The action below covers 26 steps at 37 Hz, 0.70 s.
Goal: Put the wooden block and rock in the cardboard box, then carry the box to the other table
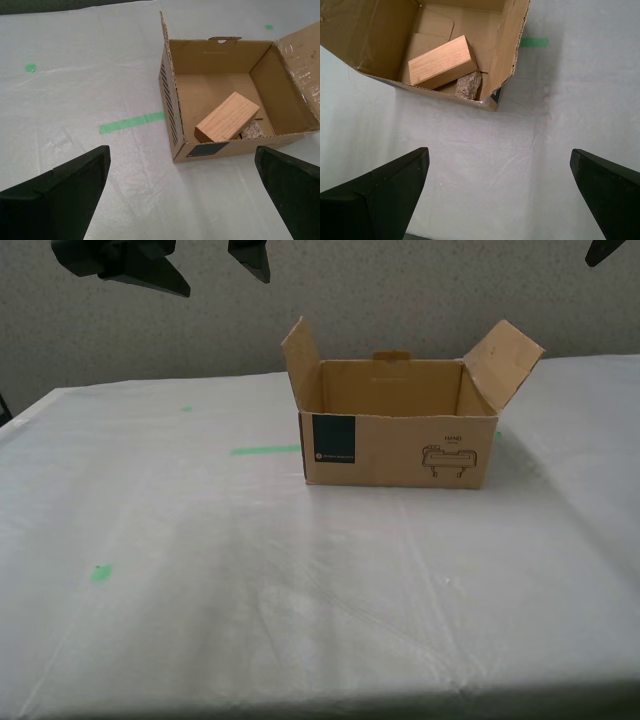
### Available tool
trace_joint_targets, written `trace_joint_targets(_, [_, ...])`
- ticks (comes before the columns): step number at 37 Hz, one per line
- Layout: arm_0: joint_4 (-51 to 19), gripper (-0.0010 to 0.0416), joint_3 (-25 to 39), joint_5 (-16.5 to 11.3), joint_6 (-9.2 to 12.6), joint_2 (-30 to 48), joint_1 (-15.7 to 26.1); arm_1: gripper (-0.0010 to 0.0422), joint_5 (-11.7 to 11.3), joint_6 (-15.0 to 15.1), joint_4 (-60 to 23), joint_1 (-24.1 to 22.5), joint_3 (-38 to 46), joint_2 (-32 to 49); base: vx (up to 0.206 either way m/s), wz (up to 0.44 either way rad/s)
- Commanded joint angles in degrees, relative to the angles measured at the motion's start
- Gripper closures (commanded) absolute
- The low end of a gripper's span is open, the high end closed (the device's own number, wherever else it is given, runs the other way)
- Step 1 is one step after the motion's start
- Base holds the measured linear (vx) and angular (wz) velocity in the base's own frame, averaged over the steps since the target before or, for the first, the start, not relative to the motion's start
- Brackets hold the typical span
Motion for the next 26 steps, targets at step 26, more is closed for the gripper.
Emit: trace_joint_targets(26, [0.1,0.0012,0.0,0.1,0.2,0.0,0.0,0.0016,0.1,-0.1,0.1,0.0,0.1,0.0,0.000,0.000])
